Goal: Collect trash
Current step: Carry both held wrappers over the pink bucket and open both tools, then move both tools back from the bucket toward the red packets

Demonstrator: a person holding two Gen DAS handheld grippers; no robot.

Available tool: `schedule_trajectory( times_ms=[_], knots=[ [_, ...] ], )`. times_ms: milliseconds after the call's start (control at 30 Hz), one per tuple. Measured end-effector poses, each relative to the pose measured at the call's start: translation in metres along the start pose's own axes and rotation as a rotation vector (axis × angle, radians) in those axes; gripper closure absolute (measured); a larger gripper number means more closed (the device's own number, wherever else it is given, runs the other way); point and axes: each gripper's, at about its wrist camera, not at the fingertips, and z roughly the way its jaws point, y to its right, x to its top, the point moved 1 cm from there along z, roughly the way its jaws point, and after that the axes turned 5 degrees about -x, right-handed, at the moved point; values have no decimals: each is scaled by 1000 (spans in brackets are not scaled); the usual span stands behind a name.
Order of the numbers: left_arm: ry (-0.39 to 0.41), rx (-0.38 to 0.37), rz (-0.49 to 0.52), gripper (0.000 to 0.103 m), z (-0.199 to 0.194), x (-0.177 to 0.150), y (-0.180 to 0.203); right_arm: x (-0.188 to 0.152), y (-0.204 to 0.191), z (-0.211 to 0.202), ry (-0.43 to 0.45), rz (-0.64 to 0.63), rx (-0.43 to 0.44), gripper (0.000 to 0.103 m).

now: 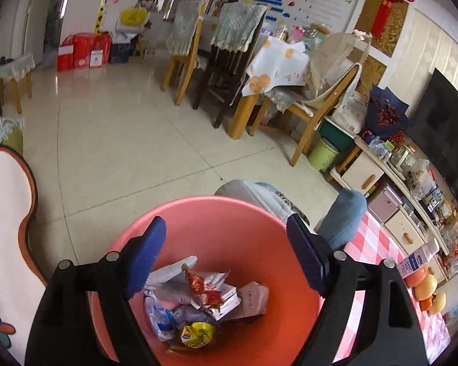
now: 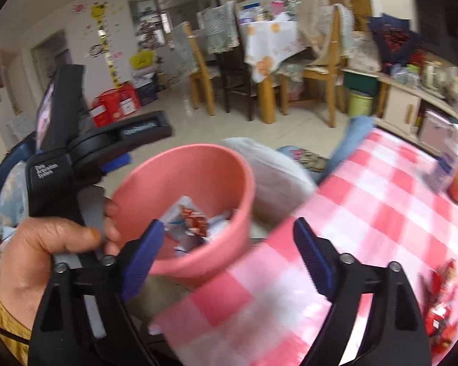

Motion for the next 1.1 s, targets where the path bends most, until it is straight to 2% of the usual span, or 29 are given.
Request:
schedule_trajectory(
  times_ms=[67,267,433,567,733,1100],
  knots=[
    [14,-19,24,19,-3,-1,5,-7,12,-9,7,2,-31,16],
    [79,-146,93,18,-14,-9,36,-36,34,-38,40,-43,-181,12],
    [74,-242,176,17,-17,-22,70,-57,47,-59,44,-70,-240,7],
    [49,-278,227,17,-19,-36,87,-71,56,-75,49,-106,-281,5],
    [19,-323,341,17,-28,-55,115,-89,67,-85,30,-112,-332,5],
    [-38,-363,527,17,-32,-99,163,-121,106,-101,5,-32,-411,5]
  ],
)
